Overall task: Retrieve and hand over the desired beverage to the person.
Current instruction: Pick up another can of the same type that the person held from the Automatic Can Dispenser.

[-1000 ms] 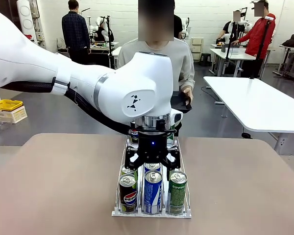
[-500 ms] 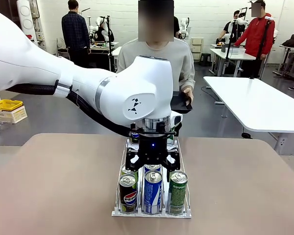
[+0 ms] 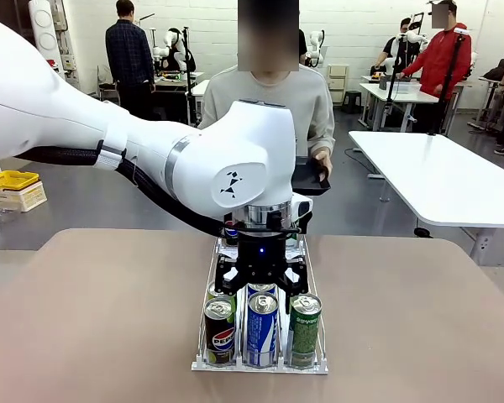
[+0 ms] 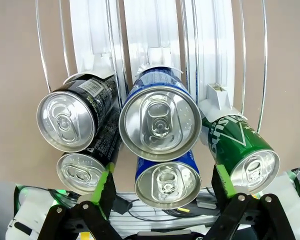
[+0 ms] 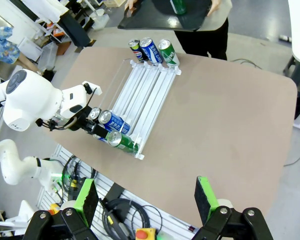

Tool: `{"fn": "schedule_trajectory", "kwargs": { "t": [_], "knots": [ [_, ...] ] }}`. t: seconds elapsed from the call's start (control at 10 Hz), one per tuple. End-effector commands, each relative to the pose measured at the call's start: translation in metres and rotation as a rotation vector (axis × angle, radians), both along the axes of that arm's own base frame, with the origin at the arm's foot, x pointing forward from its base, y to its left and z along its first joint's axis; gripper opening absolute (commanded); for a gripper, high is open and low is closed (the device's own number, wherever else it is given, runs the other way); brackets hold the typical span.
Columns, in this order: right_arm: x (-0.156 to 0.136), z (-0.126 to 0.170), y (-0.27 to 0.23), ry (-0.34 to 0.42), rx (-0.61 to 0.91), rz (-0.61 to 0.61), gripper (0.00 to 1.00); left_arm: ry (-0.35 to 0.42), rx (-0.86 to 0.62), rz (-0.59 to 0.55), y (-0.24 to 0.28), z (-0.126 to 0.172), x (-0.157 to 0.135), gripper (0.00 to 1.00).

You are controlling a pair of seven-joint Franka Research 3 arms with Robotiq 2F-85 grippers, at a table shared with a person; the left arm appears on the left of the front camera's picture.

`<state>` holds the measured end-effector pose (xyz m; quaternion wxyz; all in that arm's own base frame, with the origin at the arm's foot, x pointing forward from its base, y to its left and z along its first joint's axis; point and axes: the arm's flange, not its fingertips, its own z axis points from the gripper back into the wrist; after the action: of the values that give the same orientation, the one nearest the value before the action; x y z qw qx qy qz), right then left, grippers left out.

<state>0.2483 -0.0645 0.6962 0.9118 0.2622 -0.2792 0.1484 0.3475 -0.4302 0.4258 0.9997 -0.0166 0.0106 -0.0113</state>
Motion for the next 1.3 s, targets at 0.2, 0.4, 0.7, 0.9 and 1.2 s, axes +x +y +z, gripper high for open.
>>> {"fn": "schedule_trajectory", "kwargs": {
  "t": [0.2,0.4,0.7,0.9,1.2],
  "knots": [
    [0.001,0.0,0.0,-0.008,0.019,0.024,1.0,-0.028,-0.008,-0.033,-0.001,-0.004,0.002,0.22],
    [0.001,0.0,0.0,-0.008,0.019,0.024,1.0,-0.03,-0.009,-0.026,0.001,-0.004,0.002,0.0],
    [0.001,0.0,0.0,-0.008,0.019,0.024,1.0,-0.025,-0.008,-0.021,0.002,-0.004,0.002,0.06],
    [0.001,0.0,0.0,-0.008,0.019,0.024,1.0,-0.023,-0.007,-0.021,0.003,-0.004,0.002,0.0],
    [0.001,0.0,0.0,-0.008,0.019,0.024,1.0,0.007,0.032,-0.032,0.002,0.015,-0.007,0.07]
  ]
}}
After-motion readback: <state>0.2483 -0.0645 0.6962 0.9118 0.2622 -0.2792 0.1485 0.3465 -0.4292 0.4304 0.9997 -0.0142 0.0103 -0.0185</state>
